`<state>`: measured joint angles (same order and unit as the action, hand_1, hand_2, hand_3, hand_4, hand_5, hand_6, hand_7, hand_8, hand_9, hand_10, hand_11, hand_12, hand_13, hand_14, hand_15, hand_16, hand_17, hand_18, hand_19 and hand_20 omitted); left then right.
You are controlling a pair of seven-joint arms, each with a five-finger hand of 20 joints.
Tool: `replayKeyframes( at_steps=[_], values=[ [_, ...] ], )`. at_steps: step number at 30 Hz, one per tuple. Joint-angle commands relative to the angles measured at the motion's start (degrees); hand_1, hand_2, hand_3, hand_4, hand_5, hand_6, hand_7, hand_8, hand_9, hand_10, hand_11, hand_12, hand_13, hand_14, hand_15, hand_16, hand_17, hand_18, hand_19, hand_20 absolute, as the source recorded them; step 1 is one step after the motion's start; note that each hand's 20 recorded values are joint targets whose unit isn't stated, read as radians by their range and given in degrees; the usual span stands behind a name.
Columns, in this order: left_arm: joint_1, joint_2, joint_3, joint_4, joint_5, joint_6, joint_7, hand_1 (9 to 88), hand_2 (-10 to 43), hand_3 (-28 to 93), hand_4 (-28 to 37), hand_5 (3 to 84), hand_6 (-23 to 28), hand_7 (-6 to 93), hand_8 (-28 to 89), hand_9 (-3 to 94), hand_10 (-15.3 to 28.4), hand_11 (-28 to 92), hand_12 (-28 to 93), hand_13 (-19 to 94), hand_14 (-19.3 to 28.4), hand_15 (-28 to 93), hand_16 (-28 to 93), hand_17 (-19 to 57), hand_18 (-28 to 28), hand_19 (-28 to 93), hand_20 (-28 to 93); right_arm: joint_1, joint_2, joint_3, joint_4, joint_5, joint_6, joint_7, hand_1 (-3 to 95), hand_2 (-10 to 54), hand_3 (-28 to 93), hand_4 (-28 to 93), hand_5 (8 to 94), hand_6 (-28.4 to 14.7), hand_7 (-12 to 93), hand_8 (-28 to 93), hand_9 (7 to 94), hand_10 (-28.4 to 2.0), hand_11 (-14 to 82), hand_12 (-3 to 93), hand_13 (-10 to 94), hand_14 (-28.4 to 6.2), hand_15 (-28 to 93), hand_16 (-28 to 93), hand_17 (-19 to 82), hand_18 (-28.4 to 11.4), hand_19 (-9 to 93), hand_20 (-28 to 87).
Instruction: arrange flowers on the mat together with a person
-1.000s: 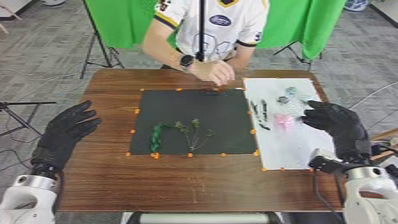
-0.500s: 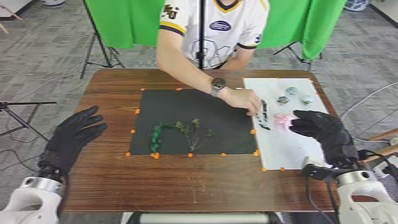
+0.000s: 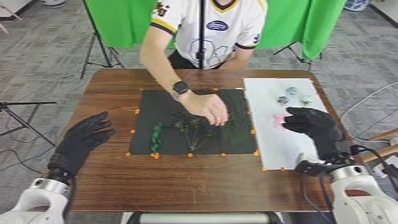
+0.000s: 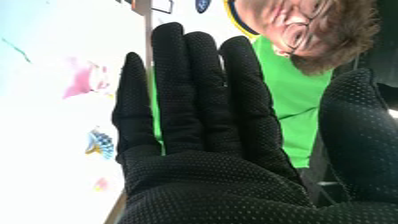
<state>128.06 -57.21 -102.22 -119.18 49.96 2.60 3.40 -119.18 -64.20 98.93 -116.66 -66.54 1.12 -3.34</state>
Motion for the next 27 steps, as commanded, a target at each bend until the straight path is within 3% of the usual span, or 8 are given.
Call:
replayKeyframes(
  at_steps=[1, 5, 9, 11, 15, 20, 25, 27],
  values=[
    [1.69, -0.75, 0.60, 0.43, -0.79, -0.01, -0.03, 26.8, -2.1, 69, -24.7, 32.5, 2.8, 23.3, -12, 29.8, 11.6, 28, 17, 28, 14.5, 40, -2, -6.2, 20.1, 50, 9, 0.26, 1.17, -3.07, 0.30, 2.39, 8.03, -4.56, 16.5, 9.9, 85, -26, 55.5, -4.6, 26, -12, 57.7, -16.3, 23.4, 22.2, 49, -13.8, 41, 19, 16, -21.1, 50, 22],
    [3.21, -1.70, 0.22, 0.08, -1.45, 0.66, 0.21, 26.8, -1.9, 69, -24.8, 32.5, 2.8, 23.3, -12, 29.8, 11.6, 28, 18, 28, 14.5, 39, -2, -6.3, 20.1, 50, 9, 1.59, 0.26, -4.09, 0.92, 0.59, 6.42, -4.65, 16.8, 9.8, 85, -26, 56.3, -4.5, 27, -13, 58.8, -16.4, 25.2, 22.5, 50, -13.6, 42, 19, 16, -21.1, 51, 23],
    [-0.09, -1.14, 1.78, 1.08, -0.94, -0.39, -0.18, 26.8, -1.9, 69, -24.8, 32.5, 2.8, 23.3, -12, 29.8, 11.7, 28, 18, 28, 14.5, 39, -2, -6.3, 20.1, 50, 9, 0.86, 1.45, -2.93, 0.30, 1.37, 7.95, -3.42, 16.9, 9.8, 85, -27, 56.3, -4.4, 27, -13, 58.9, -16.3, 25.3, 22.4, 50, -13.3, 43, 18, 16, -21.1, 51, 23],
    [0.28, -0.63, 1.15, 0.59, -0.89, -0.08, 0.01, 26.8, -1.8, 69, -24.8, 32.5, 2.8, 23.3, -12, 29.8, 11.7, 28, 17, 28, 14.5, 39, -2, -6.3, 20.1, 50, 9, 1.55, 1.44, -3.36, 0.62, 1.80, 7.47, -3.36, 16.9, 9.8, 86, -27, 56.1, -4.4, 27, -13, 58.8, -16.2, 25.4, 22.4, 50, -13.5, 43, 18, 16, -21.2, 51, 23],
    [2.29, -1.21, 0.13, -0.10, -2.10, 0.95, 0.78, 26.8, -1.9, 69, -24.8, 32.5, 2.7, 23.3, -12, 29.7, 11.6, 28, 18, 28, 14.5, 39, -2, -6.3, 20.2, 50, 9, 2.14, 0.02, -3.60, 1.16, 1.33, 5.51, -3.04, 16.9, 9.7, 86, -27, 55.8, -4.5, 27, -13, 58.5, -16.1, 25.4, 22.4, 50, -13.6, 43, 18, 16, -21.2, 51, 23],
    [0.28, -0.63, 0.90, 0.44, -1.88, 0.43, 0.93, 26.7, -2.0, 69, -24.7, 32.6, 2.7, 23.3, -12, 29.8, 11.6, 28, 18, 28, 14.5, 39, -2, -6.3, 20.2, 50, 9, 2.07, 1.00, -2.76, 0.83, 1.03, 6.34, -3.39, 16.8, 9.6, 85, -27, 55.5, -4.4, 27, -13, 58.3, -16.1, 25.2, 22.4, 50, -13.5, 43, 18, 16, -21.1, 51, 23],
    [2.61, -1.15, 0.24, -0.24, -3.02, 1.69, 1.47, 26.7, -1.9, 69, -24.8, 32.6, 2.7, 23.4, -12, 29.8, 11.6, 28, 18, 28, 14.5, 40, -2, -6.3, 20.2, 50, 9, 2.22, 1.20, -2.90, 0.87, -0.50, 5.58, -2.96, 17.2, 8.5, 86, -27, 55.4, -4.3, 27, -13, 58.3, -16.0, 25.2, 22.4, 50, -13.5, 43, 18, 16, -21.1, 51, 23],
    [2.10, -1.31, 0.47, -0.02, -2.49, 0.84, 1.07, 26.8, -1.9, 69, -24.8, 32.6, 2.8, 23.3, -12, 29.8, 11.6, 28, 18, 28, 14.5, 40, -2, -6.3, 20.2, 50, 9, 1.69, 1.91, -2.30, 0.47, -0.40, 6.09, -2.97, 17.3, 8.3, 86, -27, 55.4, -4.3, 27, -13, 58.2, -15.9, 25.2, 22.5, 50, -13.5, 43, 18, 16, -21.2, 51, 23]
  ],
)
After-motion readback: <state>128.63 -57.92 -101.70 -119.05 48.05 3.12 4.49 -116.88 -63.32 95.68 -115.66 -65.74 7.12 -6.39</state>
